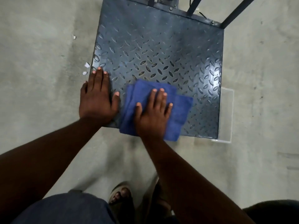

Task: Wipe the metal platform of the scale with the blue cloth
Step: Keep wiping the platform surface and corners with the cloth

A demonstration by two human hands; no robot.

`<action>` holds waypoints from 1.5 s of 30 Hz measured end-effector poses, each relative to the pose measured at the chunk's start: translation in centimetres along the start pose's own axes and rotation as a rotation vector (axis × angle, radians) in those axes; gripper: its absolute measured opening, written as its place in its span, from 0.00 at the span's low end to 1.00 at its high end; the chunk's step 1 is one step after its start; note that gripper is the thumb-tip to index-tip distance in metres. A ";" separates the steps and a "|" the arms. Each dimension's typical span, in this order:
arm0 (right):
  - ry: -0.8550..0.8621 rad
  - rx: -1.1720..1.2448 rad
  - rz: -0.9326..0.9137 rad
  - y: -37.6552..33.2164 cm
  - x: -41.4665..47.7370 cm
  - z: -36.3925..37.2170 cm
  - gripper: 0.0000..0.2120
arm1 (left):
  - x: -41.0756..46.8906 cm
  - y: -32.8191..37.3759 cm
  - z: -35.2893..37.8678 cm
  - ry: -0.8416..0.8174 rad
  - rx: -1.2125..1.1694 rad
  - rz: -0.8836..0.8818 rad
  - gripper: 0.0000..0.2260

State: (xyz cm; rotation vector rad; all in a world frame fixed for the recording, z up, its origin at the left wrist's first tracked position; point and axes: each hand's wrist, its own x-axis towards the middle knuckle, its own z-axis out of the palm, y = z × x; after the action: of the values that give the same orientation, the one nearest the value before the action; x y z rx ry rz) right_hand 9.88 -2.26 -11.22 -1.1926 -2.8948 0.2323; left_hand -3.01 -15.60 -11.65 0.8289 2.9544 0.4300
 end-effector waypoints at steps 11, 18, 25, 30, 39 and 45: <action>-0.035 -0.068 0.026 11.2 2.3 -1.8 0.37 | -0.1 0.1 -0.4 0.023 -0.023 0.001 0.33; -0.024 -0.023 0.057 1.8 5.1 -0.8 0.38 | -0.1 0.1 -0.1 0.017 -0.009 -0.005 0.33; -0.043 -0.040 -0.545 1.7 10.3 -0.7 0.34 | 0.0 0.0 0.1 0.009 -0.009 -0.004 0.34; 0.034 -0.005 0.151 13.6 16.4 -3.0 0.38 | 0.2 0.4 -0.3 -0.023 0.000 -0.025 0.35; 0.047 0.020 -0.228 -2.8 18.5 -1.3 0.36 | 0.2 -0.1 0.4 0.000 0.014 -0.013 0.35; 0.033 0.110 -0.725 -6.9 15.8 0.5 0.29 | 0.3 -0.7 0.9 0.038 0.002 0.008 0.35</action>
State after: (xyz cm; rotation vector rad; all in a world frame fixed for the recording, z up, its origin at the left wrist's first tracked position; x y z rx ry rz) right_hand -6.24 3.94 -11.68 -0.0872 -2.9965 0.3392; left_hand -3.56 -15.82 -12.73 0.8428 2.9875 0.4486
